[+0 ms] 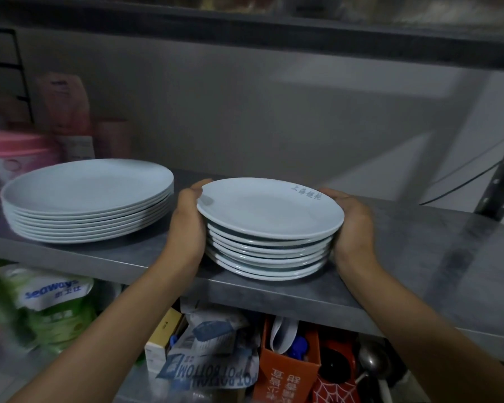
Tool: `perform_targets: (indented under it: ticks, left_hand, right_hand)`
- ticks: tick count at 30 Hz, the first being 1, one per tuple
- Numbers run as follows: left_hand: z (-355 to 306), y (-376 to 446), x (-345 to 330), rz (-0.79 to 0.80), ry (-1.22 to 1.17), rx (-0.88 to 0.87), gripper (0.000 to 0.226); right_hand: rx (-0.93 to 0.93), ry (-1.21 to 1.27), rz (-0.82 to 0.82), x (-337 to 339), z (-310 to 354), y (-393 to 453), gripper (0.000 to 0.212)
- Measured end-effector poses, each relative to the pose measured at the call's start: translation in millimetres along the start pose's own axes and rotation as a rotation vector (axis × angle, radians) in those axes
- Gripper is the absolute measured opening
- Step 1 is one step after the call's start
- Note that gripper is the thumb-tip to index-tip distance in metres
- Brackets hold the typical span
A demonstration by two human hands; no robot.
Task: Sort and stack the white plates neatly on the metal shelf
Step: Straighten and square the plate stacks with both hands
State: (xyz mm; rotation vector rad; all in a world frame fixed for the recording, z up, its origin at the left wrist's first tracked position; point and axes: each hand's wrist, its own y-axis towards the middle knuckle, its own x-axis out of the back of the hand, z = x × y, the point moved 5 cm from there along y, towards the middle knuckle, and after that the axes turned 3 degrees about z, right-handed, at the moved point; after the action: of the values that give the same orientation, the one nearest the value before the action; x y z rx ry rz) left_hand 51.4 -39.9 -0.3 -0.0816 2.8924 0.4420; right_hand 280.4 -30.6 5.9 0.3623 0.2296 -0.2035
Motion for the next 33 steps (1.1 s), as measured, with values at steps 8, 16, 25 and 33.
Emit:
perform_targets:
  ticks: [8, 16, 25, 33]
  left_hand:
    - [2.4, 1.1, -2.0, -0.043, -0.045, 0.041, 0.052]
    - [3.5, -0.4, -1.8, -0.061, -0.023, 0.038, 0.054]
    - [-1.4, 2.0, 0.4, -0.044, 0.107, -0.05, 0.062]
    - [1.2, -1.9, 8.8, -0.097, -0.027, -0.015, 0.041]
  right_hand:
    - [0.039, -0.058, -0.081, 7.0, 3.1, -1.3, 0.008]
    - [0.083, 0.0, -0.06, 4.6, 7.7, -2.9, 0.025]
    - [0.073, -0.039, -0.088, 8.1, 7.8, -4.1, 0.028]
    - [0.046, -0.071, -0.167, 10.0, 16.3, -12.3, 0.051]
